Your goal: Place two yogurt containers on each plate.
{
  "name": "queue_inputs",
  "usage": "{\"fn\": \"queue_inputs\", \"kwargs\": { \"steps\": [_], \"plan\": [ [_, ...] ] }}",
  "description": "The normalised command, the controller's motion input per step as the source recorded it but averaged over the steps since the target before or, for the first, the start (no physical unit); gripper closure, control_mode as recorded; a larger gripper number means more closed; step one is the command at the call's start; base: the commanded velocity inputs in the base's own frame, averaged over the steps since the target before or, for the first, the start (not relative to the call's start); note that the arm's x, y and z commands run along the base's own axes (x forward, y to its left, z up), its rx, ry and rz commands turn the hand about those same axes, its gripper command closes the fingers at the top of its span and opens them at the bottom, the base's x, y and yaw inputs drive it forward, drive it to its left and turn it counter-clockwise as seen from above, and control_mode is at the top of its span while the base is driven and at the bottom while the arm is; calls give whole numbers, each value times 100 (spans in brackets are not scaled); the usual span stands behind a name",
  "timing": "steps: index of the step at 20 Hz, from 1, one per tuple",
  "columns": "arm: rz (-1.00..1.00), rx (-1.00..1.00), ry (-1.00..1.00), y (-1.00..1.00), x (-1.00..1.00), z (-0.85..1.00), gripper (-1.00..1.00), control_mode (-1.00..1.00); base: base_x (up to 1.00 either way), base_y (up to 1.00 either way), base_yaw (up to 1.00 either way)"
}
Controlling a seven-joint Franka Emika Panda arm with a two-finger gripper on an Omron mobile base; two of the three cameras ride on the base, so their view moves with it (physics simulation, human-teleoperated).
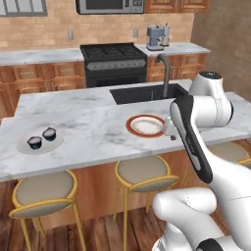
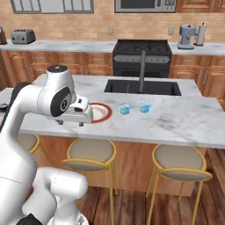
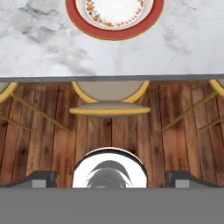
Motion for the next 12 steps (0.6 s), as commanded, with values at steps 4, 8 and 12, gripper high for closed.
{"fn": "queue_inputs", "kwargs": {
  "steps": [4, 8, 12],
  "plan": [
    [0, 0, 0, 0, 0, 0, -100, 100, 9, -97, -7],
    [0, 0, 0, 0, 0, 0, -100, 100, 43, -58, 6],
    [0, 0, 0, 0, 0, 0, -100, 100, 46, 0, 24]
  ]
}}
